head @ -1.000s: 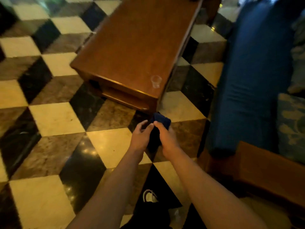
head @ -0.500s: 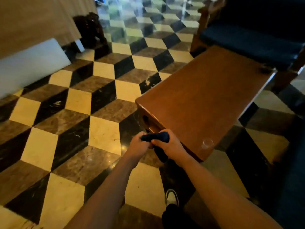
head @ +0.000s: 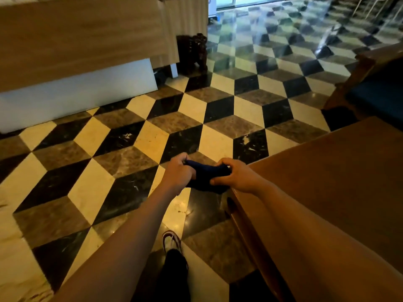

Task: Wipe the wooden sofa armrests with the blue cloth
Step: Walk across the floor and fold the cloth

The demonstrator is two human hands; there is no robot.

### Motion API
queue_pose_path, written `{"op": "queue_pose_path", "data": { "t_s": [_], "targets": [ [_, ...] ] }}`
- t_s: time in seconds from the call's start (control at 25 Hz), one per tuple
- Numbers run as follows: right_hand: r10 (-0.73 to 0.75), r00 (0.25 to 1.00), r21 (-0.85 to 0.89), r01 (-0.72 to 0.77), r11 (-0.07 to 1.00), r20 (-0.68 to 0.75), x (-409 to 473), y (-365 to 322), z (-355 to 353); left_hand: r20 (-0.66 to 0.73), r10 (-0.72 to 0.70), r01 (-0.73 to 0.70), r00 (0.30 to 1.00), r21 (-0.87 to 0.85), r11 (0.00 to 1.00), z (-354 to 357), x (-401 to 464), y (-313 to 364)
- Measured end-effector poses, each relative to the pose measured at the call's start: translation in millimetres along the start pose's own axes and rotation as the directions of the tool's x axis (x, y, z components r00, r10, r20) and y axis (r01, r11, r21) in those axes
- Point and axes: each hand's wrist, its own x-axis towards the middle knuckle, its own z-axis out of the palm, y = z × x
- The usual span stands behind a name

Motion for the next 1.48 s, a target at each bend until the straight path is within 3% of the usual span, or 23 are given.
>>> {"op": "queue_pose_path", "data": {
  "t_s": [0.24,0.4,0.56,0.72,0.92,1.04,1.2,1.48],
  "targets": [
    [0.038,0.994,-0.068,-0.045,0.997,-0.098,184.7,-30.8,-41.6,0.022,-0.026,0.028,0.999,-0.102,0.994,-79.5,188.8,15.5],
    [0.122,0.96,0.061,-0.11,0.992,-0.253,281.8,-54.5,-85.9,0.152,0.021,-0.009,0.988,-0.078,0.997,-103.4,310.2,65.1],
    [0.228,0.868,0.246,-0.127,0.961,-0.442,340.3,-45.1,-151.3,0.294,0.096,-0.094,0.951,-0.021,0.995,-73.5,412.4,130.4],
    [0.28,0.776,0.393,-0.046,0.918,-0.566,398.8,0.0,-245.8,0.413,0.173,-0.223,0.894,0.077,0.972,-0.9,525.4,199.3],
    [0.326,0.68,0.472,0.035,0.881,-0.657,456.6,56.5,-368.0,0.511,0.175,-0.276,0.842,0.129,0.952,102.6,640.1,284.6],
    [0.399,0.561,0.523,0.072,0.849,-0.725,458.8,71.4,-440.9,0.605,0.164,-0.311,0.779,0.145,0.939,174.5,693.9,345.8],
    [0.476,0.423,0.556,0.081,0.828,-0.771,455.9,105.1,-530.4,0.741,0.11,-0.308,0.663,0.136,0.942,276.9,754.5,405.7],
    [0.581,0.165,0.596,0.059,0.801,-0.797,470.7,186.1,-692.1,0.935,0.032,-0.359,0.353,0.103,0.928,481.7,870.4,498.4]
  ]
}}
